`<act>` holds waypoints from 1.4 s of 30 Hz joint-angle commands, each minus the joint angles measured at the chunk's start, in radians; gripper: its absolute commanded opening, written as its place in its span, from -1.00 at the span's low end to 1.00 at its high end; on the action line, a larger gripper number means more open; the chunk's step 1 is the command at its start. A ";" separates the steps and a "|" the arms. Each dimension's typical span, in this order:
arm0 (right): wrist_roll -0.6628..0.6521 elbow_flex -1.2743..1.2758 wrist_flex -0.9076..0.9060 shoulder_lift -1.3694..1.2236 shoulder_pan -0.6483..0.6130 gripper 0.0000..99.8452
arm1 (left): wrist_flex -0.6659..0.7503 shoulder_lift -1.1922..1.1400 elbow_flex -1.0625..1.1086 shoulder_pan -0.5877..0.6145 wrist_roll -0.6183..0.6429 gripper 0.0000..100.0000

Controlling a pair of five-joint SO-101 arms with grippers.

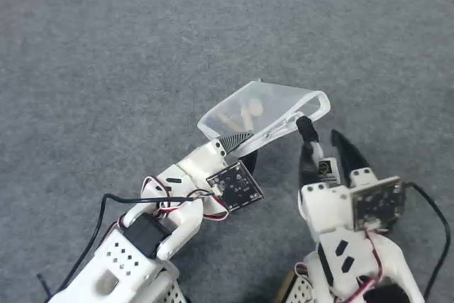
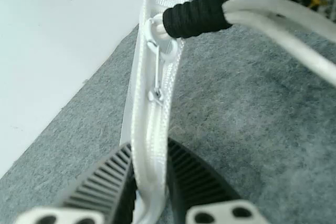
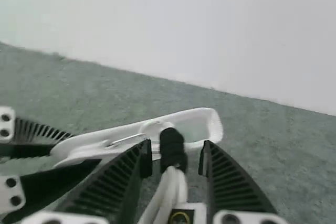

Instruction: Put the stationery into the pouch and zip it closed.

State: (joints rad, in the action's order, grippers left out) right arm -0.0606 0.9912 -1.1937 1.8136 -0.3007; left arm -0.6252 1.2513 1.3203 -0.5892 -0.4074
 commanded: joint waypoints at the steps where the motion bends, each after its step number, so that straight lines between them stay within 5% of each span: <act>1: -0.037 -0.026 0.001 -0.005 -0.061 -0.72 | 0.006 0.011 0.001 0.014 0.020 -0.98; 14: -0.038 0.052 0.185 -0.283 0.065 -0.72 | 0.006 0.011 0.001 0.014 0.020 -0.98; 19: -0.094 0.051 0.229 -0.283 0.070 -1.00 | 0.006 0.011 0.001 0.014 0.020 -0.98; 31: 0.018 0.057 0.344 -0.294 0.266 -0.99 | 0.005 0.011 0.001 0.014 0.018 -0.98; 42: 0.020 0.029 0.278 -0.283 0.277 -0.96 | 0.005 0.011 0.001 0.014 0.018 -0.98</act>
State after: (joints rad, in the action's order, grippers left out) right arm -0.0483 1.0556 -0.8577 1.5390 -0.0338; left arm -0.6252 1.2513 1.3218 -0.5892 -0.4074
